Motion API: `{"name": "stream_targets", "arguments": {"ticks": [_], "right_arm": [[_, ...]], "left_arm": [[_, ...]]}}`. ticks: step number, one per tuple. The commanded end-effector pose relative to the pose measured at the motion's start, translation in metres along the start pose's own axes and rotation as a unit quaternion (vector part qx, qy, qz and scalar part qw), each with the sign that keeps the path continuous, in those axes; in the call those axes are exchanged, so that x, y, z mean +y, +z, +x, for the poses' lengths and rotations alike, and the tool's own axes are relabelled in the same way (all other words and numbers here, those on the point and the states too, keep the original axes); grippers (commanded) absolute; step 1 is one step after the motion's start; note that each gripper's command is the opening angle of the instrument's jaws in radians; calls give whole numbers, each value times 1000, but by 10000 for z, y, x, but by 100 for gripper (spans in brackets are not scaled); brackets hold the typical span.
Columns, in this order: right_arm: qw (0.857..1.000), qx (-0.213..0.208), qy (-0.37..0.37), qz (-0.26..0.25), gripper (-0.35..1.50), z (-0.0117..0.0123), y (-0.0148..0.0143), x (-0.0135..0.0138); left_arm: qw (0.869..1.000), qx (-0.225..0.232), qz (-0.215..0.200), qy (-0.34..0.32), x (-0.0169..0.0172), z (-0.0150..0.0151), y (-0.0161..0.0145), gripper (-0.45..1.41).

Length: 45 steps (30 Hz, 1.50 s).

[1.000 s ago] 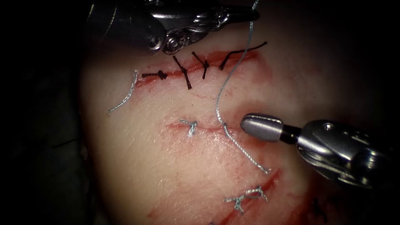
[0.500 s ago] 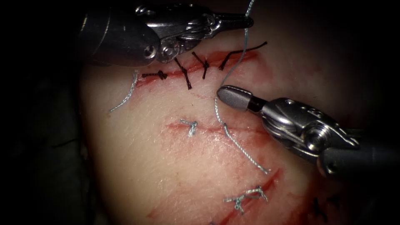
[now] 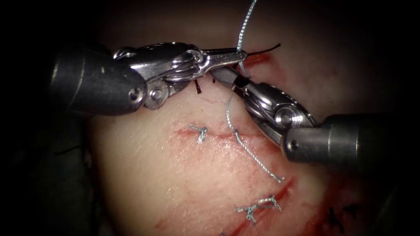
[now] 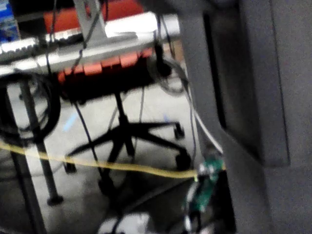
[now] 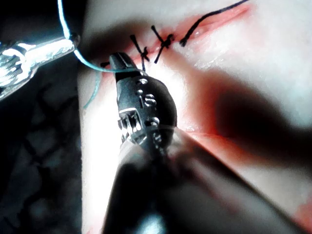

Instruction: Wound Closure

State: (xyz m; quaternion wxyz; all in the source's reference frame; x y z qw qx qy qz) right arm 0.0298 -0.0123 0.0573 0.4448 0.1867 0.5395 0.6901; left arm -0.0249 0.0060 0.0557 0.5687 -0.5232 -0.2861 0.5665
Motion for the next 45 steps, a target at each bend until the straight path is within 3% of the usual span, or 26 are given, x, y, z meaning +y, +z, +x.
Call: {"name": "stream_targets", "arguments": {"ticks": [1, 3, 7, 11, 18, 25, 26, 32, 33, 37, 40, 42, 43, 45], "right_arm": [[1000, 4, 9, 1, -35, -4, 11, -3], [1000, 14, 19, 10, -35, -5, 10, -3], [996, 39, 35, 78, -35, -10, 8, -1], [992, 47, 50, 103, -35, -12, 7, -2], [990, 59, 54, 113, -35, -15, -3, 1], [988, 78, 56, 121, -35, -12, -9, 1], [985, 77, 55, 145, -35, -13, -9, 1], [980, 23, 40, 193, -35, -12, -5, -1], [975, -14, 8, 221, -35, -12, -3, 2], [966, -51, -18, 252, -35, -14, -2, 6], [950, -125, -58, 280, -35, -10, -10, 8], [944, -171, -77, 271, -35, -8, -15, 9], [938, -213, -88, 257, -35, -6, -20, 10], [932, -246, -103, 245, -35, -4, -22, 10]], "left_arm": [[1000, -2, 4, -1, -4, -8, 5, -45], [1000, -10, 15, 3, -7, -16, 3, -45], [998, -27, 53, -11, -18, -30, -2, -45], [995, -43, 83, -17, -29, -38, -5, -45], [992, -63, 113, 1, -65, -48, -12, -45], [988, -67, 136, 5, -80, -47, -17, -45], [988, -77, 135, 6, -84, -53, -15, -45], [987, -107, 113, -34, -92, -77, 5, -45], [986, -118, 107, -53, -90, -84, 11, -45], [985, -129, 101, -52, -87, -87, 15, -45], [986, -136, 86, -54, -85, -86, 16, -45], [986, -136, 84, -53, -82, -83, 15, -45], [986, -134, 84, -53, -79, -80, 15, -45], [986, -133, 85, -54, -77, -78, 15, -45]]}}
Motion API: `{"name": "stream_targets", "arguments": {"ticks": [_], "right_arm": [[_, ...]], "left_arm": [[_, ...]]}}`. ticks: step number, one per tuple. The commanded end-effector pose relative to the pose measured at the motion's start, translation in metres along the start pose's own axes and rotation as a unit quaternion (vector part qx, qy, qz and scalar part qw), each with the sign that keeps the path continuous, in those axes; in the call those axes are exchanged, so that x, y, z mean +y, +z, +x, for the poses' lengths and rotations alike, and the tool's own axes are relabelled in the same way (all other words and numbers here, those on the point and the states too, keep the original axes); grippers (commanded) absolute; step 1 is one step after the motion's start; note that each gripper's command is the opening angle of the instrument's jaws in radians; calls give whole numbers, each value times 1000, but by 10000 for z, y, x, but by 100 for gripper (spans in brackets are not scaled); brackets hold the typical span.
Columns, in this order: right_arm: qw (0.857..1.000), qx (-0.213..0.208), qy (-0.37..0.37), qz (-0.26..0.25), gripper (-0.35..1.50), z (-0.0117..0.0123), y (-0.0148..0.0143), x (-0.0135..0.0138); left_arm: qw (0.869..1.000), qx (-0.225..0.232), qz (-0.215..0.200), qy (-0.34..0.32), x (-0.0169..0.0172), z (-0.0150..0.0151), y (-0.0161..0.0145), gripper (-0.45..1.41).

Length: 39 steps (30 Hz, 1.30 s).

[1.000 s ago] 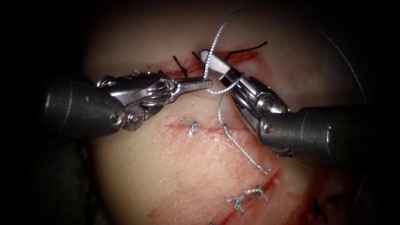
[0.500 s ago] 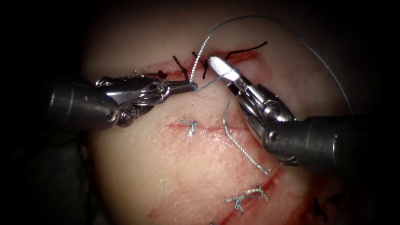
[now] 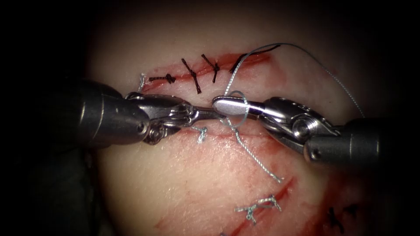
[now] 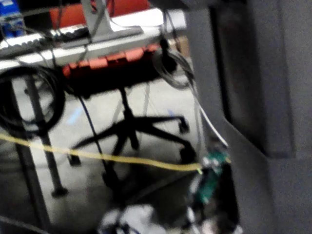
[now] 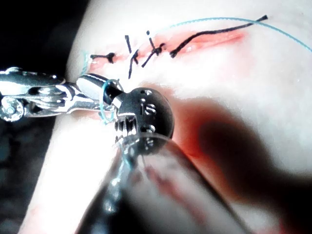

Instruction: Wound Closure

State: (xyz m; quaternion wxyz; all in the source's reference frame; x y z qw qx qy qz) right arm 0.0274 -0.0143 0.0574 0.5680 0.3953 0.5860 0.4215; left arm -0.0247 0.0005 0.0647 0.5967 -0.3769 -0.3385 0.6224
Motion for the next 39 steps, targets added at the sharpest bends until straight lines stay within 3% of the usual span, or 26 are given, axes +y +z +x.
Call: {"name": "stream_targets", "arguments": {"ticks": [1, 4, 5, 7, 8, 9, 13, 22, 28, 31, 35, 37, 39], "right_arm": [[1000, -21, 2, -4, -35, 3, 6, 2], [997, -83, 11, 0, -35, 4, 1, -1], [997, -83, 11, 0, -35, 4, 1, -1], [989, -145, 12, -1, -35, 3, 1, -5], [989, -145, 12, -1, -35, 3, 1, -5], [985, -171, 12, 4, -35, 2, 4, -9], [978, -208, 11, 30, -35, -4, 12, -20], [958, -284, 15, 19, -35, -10, 15, -32], [924, -376, 1, -67, -35, 8, 16, -38], [895, -425, -13, -133, -35, 23, 21, -41], [857, -486, -46, -166, -35, 48, 31, -47], [846, -502, -52, -173, -35, 52, 33, -49], [813, -545, -70, -191, -35, 52, 34, -52]], "left_arm": [[1000, 1, 0, -1, -2, -1, 7, -45], [1000, 3, 2, -2, -4, -3, 12, -45], [1000, 3, 2, -2, -4, -3, 12, -45], [1000, 4, 3, 7, -3, -4, 18, -45], [1000, 4, 3, 7, -3, -4, 18, -45], [1000, 2, 3, 11, -3, -4, 22, -45], [1000, -1, 2, 22, -8, -7, 33, -45], [999, -4, 1, 36, -9, -4, 38, -45], [999, -5, 0, 41, -4, -6, 39, -45], [999, -4, 1, 43, 0, -9, 41, -45], [999, -5, 1, 48, 7, -12, 43, -45], [999, -5, 1, 48, 8, -13, 43, -45], [999, -5, 0, 48, 8, -13, 43, -45]]}}
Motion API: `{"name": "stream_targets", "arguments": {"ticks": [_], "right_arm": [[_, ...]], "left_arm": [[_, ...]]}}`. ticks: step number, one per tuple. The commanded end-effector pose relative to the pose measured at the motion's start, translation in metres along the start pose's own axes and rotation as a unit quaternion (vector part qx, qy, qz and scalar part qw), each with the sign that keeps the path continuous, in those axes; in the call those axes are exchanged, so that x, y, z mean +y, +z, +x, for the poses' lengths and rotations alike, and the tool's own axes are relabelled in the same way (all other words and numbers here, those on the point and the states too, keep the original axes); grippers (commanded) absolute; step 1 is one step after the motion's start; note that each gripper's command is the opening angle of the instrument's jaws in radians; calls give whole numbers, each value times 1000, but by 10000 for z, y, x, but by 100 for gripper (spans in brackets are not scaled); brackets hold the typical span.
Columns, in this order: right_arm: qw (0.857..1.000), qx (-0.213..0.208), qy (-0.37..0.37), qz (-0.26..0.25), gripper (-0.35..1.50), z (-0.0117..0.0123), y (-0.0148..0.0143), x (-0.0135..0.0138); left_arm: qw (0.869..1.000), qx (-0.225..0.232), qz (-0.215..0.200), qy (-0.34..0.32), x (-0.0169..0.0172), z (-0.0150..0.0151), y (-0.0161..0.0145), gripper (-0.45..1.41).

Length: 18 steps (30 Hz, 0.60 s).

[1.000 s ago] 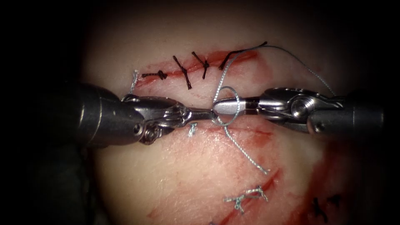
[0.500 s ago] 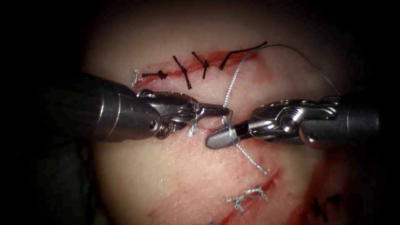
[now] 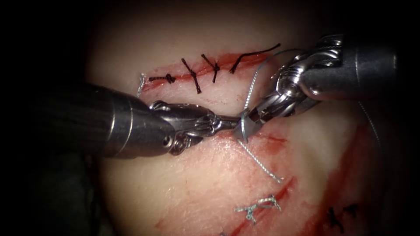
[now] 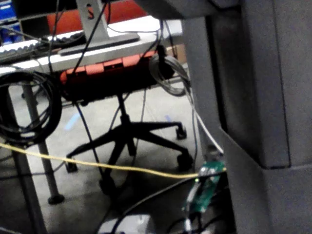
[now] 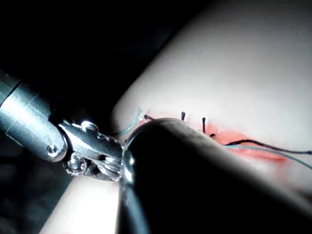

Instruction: Wound Closure

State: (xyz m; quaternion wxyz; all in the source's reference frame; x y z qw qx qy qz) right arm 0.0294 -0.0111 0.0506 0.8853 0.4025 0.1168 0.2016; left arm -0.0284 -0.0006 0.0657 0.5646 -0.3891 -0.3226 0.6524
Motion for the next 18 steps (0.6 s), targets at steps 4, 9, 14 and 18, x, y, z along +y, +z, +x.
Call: {"name": "stream_targets", "arguments": {"ticks": [4, 9, 14, 18], "right_arm": [[1000, -29, -7, -1, -35, 9, 13, -6], [999, -47, -18, 3, -35, 4, 25, -16], [998, -50, -26, -2, -35, -2, 37, -17], [998, -54, -32, -2, -35, -1, 44, -20]], "left_arm": [[1000, -2, -2, 2, -1, 1, 5, -45], [1000, -2, -2, 5, -1, 2, 5, -45], [1000, -1, -1, 5, -1, 3, 6, -45], [1000, -3, 0, 5, 0, 4, 7, -45]]}}
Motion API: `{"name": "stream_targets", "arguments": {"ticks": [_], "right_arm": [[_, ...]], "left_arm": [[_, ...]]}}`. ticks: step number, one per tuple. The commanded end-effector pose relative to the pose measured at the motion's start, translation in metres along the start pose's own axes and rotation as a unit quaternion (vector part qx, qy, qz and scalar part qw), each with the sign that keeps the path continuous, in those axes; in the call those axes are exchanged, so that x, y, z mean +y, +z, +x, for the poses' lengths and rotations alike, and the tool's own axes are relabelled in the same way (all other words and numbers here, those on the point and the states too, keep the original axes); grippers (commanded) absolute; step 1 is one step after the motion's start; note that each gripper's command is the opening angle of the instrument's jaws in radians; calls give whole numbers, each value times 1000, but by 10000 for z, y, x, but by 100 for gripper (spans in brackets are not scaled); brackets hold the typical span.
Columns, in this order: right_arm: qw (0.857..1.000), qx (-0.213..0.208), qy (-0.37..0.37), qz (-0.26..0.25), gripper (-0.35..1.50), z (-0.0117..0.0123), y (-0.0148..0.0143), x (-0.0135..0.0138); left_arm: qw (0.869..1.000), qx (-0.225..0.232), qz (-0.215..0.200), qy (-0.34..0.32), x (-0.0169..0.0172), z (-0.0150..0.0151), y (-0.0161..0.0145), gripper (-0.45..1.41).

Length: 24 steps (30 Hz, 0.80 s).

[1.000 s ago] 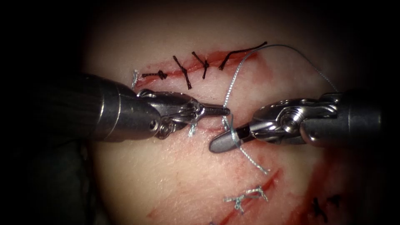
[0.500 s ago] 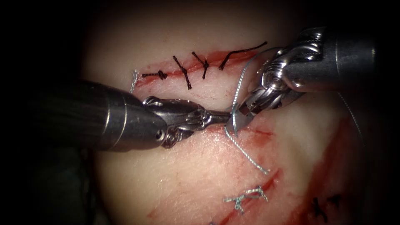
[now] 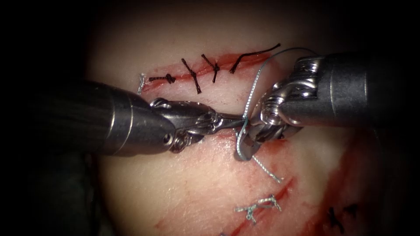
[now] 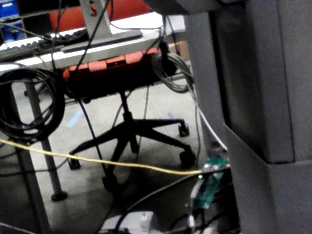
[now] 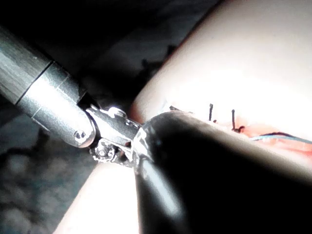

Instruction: Wound Closure

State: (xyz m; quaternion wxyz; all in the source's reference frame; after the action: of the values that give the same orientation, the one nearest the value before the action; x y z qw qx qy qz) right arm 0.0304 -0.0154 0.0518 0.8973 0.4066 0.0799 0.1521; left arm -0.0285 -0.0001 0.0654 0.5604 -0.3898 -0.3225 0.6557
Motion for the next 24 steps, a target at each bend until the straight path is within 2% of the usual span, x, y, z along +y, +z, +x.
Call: {"name": "stream_targets", "arguments": {"ticks": [1, 7, 16, 24], "right_arm": [[1000, 2, 0, -1, -35, 12, 4, -1], [1000, -3, -8, -2, -35, 12, 4, -1], [996, -74, -16, -56, -35, 4, -3, 6], [995, -82, -23, -59, -35, 2, -6, 9]], "left_arm": [[1000, -1, 0, 0, -2, -2, 7, -45], [1000, -1, 0, 0, -1, -2, 7, -45], [1000, -1, 0, 2, -1, 0, 6, -45], [1000, 0, 1, 4, 1, 2, 5, -45]]}}
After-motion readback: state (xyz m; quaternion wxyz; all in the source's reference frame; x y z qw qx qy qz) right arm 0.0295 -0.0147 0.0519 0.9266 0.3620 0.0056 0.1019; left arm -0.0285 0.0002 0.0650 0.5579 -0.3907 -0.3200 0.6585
